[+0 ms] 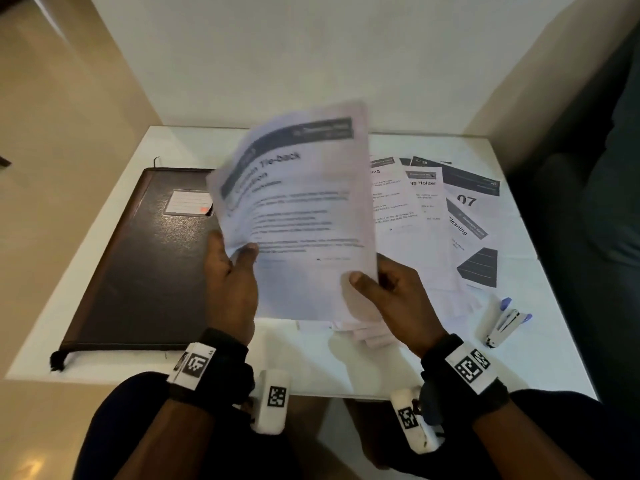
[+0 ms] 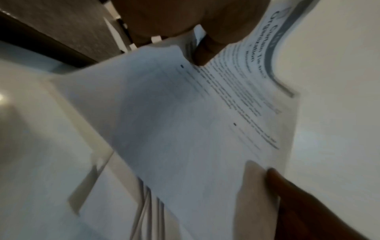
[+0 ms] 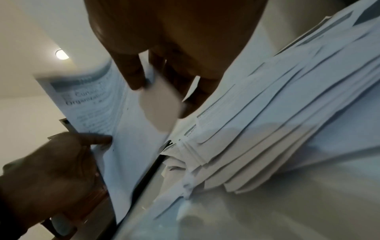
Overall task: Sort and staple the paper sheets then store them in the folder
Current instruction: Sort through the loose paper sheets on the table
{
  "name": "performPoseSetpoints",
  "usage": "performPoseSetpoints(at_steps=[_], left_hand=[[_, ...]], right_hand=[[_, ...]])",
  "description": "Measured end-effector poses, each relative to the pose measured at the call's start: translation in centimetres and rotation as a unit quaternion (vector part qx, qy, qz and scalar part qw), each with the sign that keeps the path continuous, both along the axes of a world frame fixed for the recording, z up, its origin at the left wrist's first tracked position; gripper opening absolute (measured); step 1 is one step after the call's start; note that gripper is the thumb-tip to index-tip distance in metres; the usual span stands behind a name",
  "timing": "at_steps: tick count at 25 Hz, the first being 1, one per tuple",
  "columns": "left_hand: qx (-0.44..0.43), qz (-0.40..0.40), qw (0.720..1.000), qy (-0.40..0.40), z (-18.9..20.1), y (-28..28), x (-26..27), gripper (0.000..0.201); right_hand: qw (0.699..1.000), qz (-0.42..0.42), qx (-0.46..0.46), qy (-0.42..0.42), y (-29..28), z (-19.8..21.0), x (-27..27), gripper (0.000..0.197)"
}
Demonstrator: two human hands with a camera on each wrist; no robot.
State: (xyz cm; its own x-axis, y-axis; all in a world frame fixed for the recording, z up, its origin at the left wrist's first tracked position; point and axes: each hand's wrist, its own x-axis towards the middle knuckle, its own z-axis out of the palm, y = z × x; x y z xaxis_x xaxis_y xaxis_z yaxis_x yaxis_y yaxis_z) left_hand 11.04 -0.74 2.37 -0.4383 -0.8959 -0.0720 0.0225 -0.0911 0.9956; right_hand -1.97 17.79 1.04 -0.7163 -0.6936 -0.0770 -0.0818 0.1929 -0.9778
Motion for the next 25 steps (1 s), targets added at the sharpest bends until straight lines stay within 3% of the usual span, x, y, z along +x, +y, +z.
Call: performPoseSetpoints(at_steps=[3, 5, 7, 12, 19, 23, 25], left_hand=[[0.107, 0.108, 0.988, -0.029, -1.5, -2.8, 1.3, 0.031], [0.183, 0.146, 0.97, -0.072, -2.6, -4.1, 1.9, 0.02], [0.225, 0.147, 0.96, -0.08, -2.9, -4.2, 1.8, 0.026], [0.217, 0.121, 0.965, -0.086, -2.9, -3.5, 0.8, 0.03], [0.199, 0.11, 0.968, -0.101, -3.0, -3.4, 0.3, 0.019], [0.193, 0.112, 0.971, -0.088, -2.9, -3.2, 0.0, 0.022], [0.193, 0.113, 0.971, -0.081, -2.8, -3.1, 0.2, 0.02]], right_hand=[[0.998, -0.052, 0.013, -0.024, 0.2, 0.2, -1.8, 0.02], [0.99, -0.13, 0.051, 0.009, 0.7, -0.4, -4.2, 0.018], [0.975, -0.182, 0.106, 0.063, 1.4, -1.3, -6.8, 0.025], [0.934, -0.175, 0.263, 0.168, 2.1, -3.1, -10.1, 0.06], [0.881, -0.141, 0.399, 0.213, 1.0, -5.2, -10.4, 0.088], [0.874, -0.155, 0.413, 0.202, 1.0, -5.3, -10.7, 0.092], [0.889, -0.164, 0.399, 0.154, 1.4, -5.1, -11.0, 0.096]])
